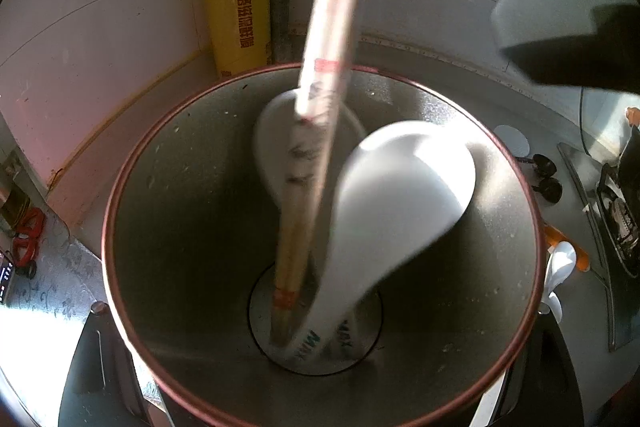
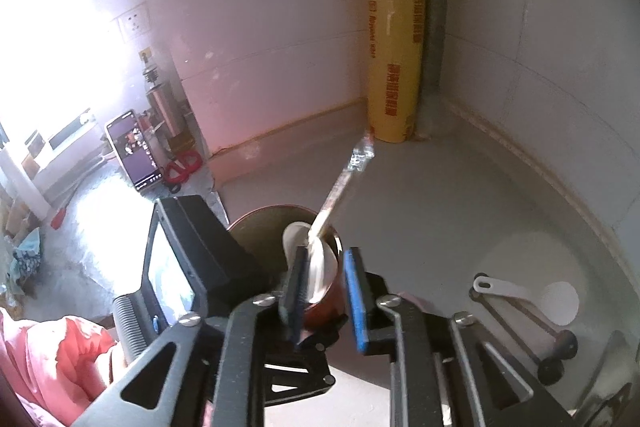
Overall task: Organize utensils
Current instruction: 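Lower the soup spoon into the holder and open the right gripper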
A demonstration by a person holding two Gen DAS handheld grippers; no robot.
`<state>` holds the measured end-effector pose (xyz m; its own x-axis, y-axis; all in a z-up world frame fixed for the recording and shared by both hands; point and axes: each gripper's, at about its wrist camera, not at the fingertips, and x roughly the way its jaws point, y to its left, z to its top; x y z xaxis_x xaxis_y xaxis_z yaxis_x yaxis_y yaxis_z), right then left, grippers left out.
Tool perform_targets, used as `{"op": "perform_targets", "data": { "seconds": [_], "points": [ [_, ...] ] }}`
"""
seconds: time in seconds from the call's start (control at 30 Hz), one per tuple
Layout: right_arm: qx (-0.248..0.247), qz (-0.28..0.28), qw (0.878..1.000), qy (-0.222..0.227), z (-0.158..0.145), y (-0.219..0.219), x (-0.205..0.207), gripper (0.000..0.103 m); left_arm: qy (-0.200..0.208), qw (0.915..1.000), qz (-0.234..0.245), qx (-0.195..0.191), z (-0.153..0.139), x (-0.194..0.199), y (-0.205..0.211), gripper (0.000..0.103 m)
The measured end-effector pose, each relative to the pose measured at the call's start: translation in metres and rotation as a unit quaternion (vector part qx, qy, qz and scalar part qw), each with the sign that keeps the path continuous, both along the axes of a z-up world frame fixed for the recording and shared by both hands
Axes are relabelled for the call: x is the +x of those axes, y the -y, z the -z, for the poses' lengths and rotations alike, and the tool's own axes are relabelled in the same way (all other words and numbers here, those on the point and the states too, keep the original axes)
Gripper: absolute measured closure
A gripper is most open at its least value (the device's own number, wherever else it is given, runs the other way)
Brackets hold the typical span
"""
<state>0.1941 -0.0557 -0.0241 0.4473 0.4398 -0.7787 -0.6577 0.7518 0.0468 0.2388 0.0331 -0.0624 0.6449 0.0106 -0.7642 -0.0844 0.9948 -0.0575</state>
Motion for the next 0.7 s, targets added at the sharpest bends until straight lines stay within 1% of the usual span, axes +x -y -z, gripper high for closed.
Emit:
{"op": "perform_targets", "data": {
  "seconds": [0.03,0.27,0.33,0.4,0.53,0.57,0.63,0.7],
  "points": [
    [0.003,0.001,1.000,0.000,-0.002,0.002,0.000,0.072,0.000,1.0000,0.000,0.000,0.000,0.000,0.000,0.013],
    [0.015,0.013,1.000,0.009,-0.011,0.012,-0.001,0.069,0.000,1.0000,-0.001,0.001,-0.002,0.001,0.000,0.013],
    [0.018,0.018,1.000,0.011,-0.012,0.016,-0.001,0.056,0.000,1.0000,0.000,0.001,-0.002,0.001,0.000,0.013],
    [0.022,0.023,0.999,0.011,-0.013,0.020,0.000,0.049,0.000,1.0000,-0.001,0.001,-0.002,0.001,0.000,0.013],
    [0.029,0.037,0.999,0.011,-0.013,0.030,0.003,0.028,-0.001,1.0000,-0.001,0.002,-0.002,0.001,0.000,0.013],
    [0.031,0.041,0.999,0.009,-0.013,0.033,0.005,0.025,-0.001,1.0000,-0.001,0.001,-0.002,0.001,0.000,0.013],
    [0.034,0.052,0.998,0.004,-0.011,0.039,0.007,0.016,-0.001,1.0000,-0.001,0.002,-0.003,0.001,0.000,0.013],
    [0.035,0.061,0.997,0.000,-0.009,0.044,0.008,0.014,-0.001,1.0000,-0.002,0.002,-0.004,0.001,0.000,0.013]
  ]
}}
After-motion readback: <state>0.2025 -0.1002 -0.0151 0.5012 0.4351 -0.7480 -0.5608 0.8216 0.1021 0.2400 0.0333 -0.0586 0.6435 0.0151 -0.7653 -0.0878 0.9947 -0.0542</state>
